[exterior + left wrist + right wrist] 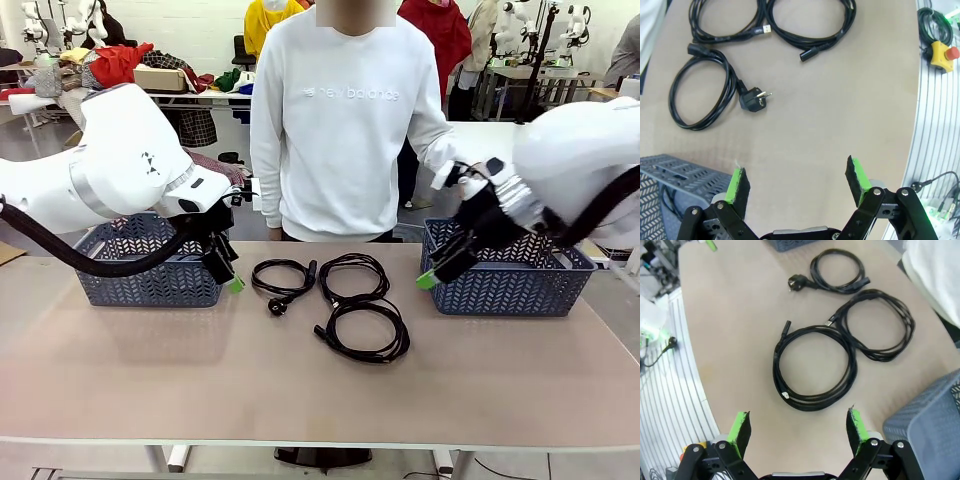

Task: Organize the cables according to human instructions.
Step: Pick up a bundle of cables and place it in the basket indicated by the human.

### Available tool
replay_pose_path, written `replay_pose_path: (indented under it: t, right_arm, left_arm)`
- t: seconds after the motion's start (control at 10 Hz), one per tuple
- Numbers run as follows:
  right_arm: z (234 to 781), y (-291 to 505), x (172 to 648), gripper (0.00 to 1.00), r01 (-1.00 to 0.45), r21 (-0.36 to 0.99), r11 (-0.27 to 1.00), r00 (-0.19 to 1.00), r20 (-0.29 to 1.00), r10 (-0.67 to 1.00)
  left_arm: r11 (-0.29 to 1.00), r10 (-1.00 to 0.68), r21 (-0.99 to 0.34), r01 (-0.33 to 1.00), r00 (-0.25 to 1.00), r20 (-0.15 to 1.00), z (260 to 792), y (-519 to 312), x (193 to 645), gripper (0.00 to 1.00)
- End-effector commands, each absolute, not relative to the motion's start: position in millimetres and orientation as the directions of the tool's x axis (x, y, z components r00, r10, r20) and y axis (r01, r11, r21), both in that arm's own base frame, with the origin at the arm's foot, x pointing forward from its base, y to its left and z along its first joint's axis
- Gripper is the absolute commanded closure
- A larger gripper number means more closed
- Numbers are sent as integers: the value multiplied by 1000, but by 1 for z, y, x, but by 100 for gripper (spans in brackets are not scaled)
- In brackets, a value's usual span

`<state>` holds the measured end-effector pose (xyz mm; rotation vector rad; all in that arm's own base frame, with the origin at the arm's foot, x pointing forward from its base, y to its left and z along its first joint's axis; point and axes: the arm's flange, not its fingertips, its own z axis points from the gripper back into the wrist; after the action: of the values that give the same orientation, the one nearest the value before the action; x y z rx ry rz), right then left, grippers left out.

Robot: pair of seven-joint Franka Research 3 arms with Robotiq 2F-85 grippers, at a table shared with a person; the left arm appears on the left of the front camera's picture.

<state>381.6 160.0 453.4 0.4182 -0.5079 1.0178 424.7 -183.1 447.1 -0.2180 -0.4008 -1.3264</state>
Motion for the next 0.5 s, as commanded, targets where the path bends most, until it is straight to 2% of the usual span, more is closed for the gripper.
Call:
replay_pose_path:
  t: [0.0, 0.4]
  right_arm:
    - [454, 186, 394, 0, -870, 64, 490, 453, 500, 738]
    - [432, 234, 404, 0, -885, 31, 464, 436, 402, 805]
  left_arm:
    - [238, -895, 71, 969, 190, 404, 448, -181, 425, 0]
    - [238, -895, 71, 969, 190, 404, 448, -181, 425, 0]
